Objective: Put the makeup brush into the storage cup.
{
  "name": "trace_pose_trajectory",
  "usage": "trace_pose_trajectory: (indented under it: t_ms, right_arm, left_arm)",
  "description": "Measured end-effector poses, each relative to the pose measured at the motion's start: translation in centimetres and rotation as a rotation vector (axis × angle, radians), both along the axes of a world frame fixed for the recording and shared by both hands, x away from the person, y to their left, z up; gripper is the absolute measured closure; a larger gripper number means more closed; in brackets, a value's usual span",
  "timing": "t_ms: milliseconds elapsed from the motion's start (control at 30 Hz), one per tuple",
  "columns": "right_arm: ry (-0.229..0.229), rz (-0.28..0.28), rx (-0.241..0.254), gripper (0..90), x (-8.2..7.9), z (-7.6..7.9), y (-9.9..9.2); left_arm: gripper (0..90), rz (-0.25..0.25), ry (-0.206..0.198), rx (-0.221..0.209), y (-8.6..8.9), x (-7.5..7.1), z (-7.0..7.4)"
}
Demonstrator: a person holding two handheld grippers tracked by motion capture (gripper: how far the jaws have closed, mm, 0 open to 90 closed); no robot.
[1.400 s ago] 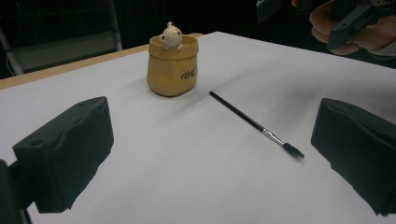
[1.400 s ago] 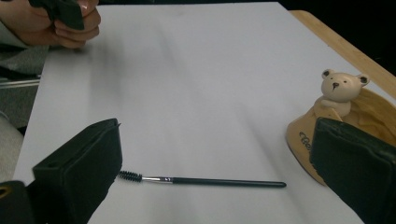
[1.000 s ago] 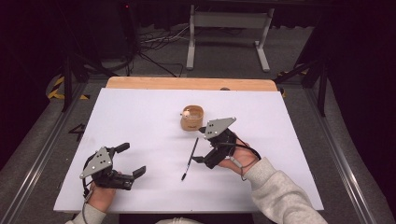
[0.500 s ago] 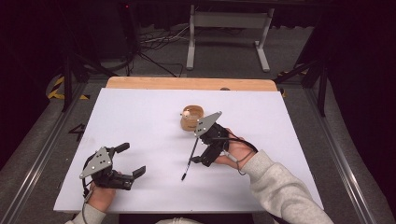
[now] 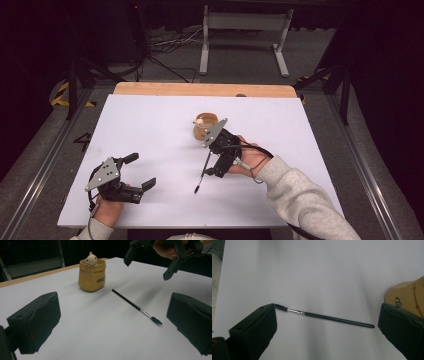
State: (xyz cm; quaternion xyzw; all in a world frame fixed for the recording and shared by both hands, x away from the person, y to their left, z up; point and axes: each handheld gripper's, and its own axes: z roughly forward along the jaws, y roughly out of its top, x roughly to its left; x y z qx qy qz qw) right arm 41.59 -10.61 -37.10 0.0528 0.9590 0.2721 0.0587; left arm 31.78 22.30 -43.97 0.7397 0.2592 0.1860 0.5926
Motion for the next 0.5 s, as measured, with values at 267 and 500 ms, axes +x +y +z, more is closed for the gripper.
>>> trace_pose_trajectory:
  t_ms: [267,500]
  right_arm:
    - [0.000,0.043,-0.066,2.7,0.3,-0.4,0.9]
    - [0.006,0.063,-0.110,3.7,0.7,-1.0,1.7]
  left_arm:
    - [0.0,0.000,0.005,-0.003,0.0,0.0,0.0]
    - [0.0,0.012,0.003,-0.002,0.3,-0.2,0.0]
